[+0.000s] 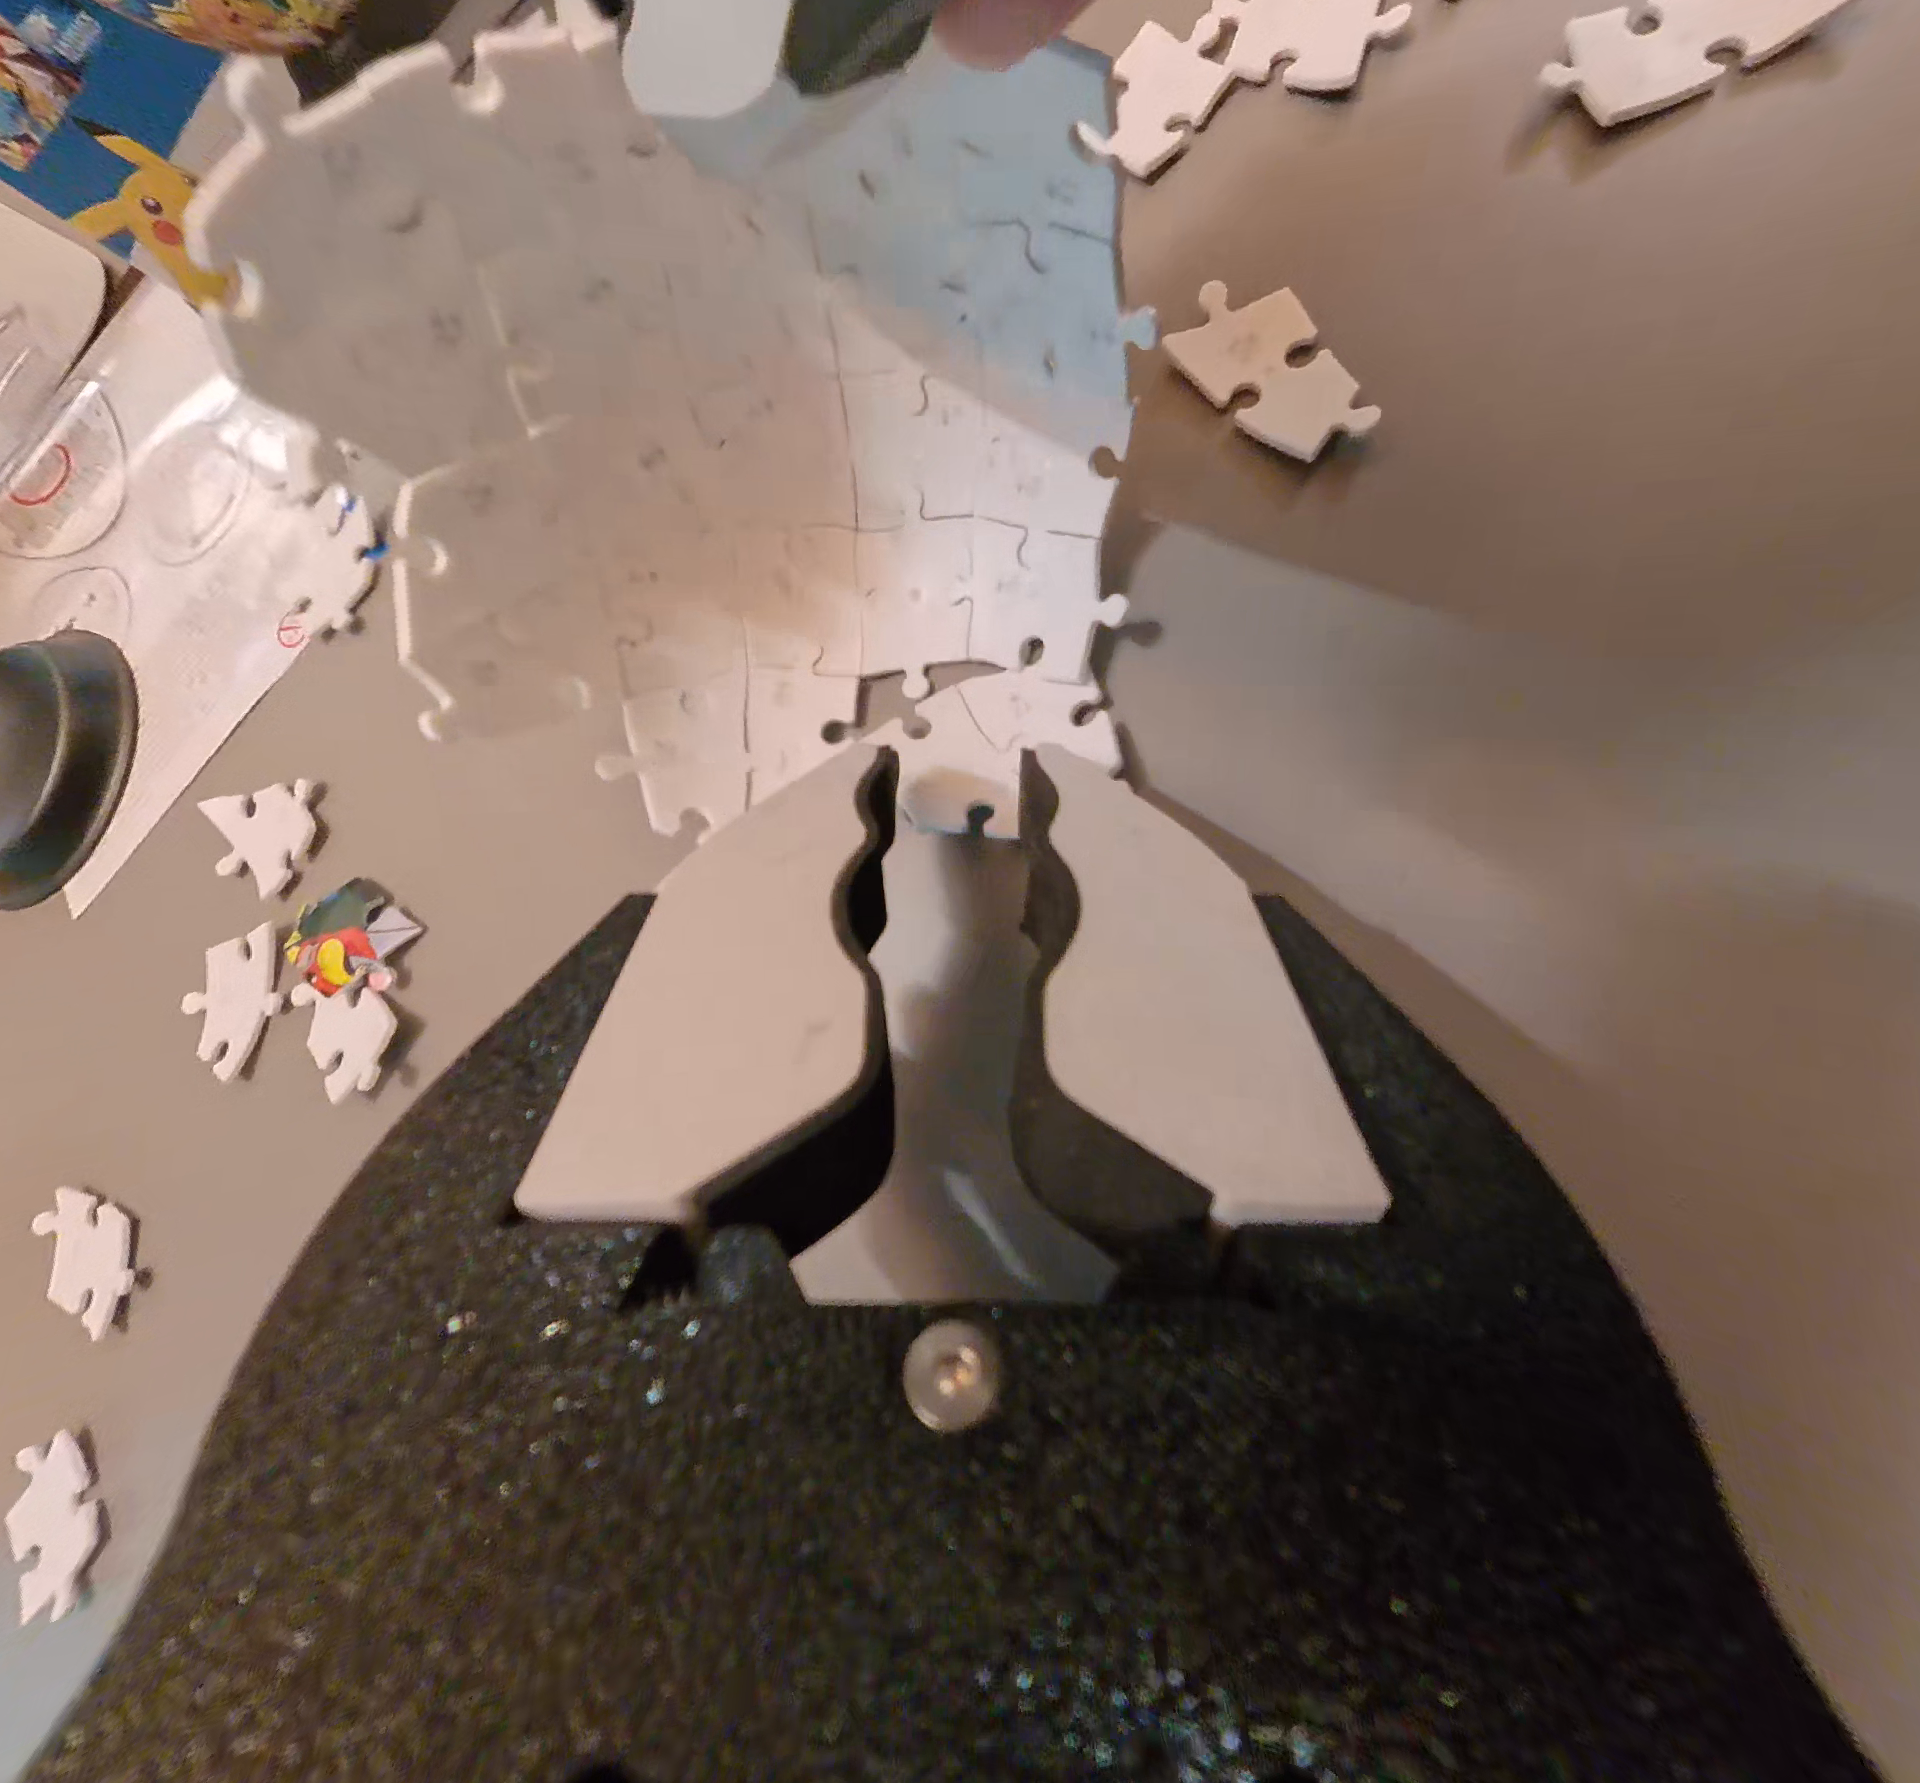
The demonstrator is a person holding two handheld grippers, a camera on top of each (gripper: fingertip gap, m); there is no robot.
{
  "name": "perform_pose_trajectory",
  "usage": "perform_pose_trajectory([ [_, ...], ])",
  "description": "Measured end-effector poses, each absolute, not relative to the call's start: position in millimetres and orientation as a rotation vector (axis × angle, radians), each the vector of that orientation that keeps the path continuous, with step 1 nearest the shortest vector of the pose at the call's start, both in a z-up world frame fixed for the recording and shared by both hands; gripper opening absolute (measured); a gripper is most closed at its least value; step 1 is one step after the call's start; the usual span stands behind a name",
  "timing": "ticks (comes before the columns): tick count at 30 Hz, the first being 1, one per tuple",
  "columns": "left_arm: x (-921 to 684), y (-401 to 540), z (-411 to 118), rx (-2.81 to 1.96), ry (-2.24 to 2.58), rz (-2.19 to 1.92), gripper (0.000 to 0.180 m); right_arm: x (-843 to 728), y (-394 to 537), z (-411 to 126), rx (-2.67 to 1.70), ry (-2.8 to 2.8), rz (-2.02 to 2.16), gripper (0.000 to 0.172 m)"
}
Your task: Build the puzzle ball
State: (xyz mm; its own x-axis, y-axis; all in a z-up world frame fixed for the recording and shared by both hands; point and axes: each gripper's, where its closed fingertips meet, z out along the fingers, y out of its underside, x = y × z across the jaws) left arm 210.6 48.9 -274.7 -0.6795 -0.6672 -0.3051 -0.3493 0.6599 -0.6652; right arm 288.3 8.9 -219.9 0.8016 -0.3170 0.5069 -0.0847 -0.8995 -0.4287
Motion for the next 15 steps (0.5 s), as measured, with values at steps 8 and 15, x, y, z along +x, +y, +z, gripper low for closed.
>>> perform_pose_trajectory([
  [8, 214, 56, -281, -0.768, 2.355, -0.705, 0.018, 294, 0, -221, -2.536, 0.333, -0.894, 0.008],
  [15, 214, 60, -283, -0.809, 2.354, -0.671, 0.018, 294, -7, -224, -2.502, 0.375, -0.884, 0.008],
])
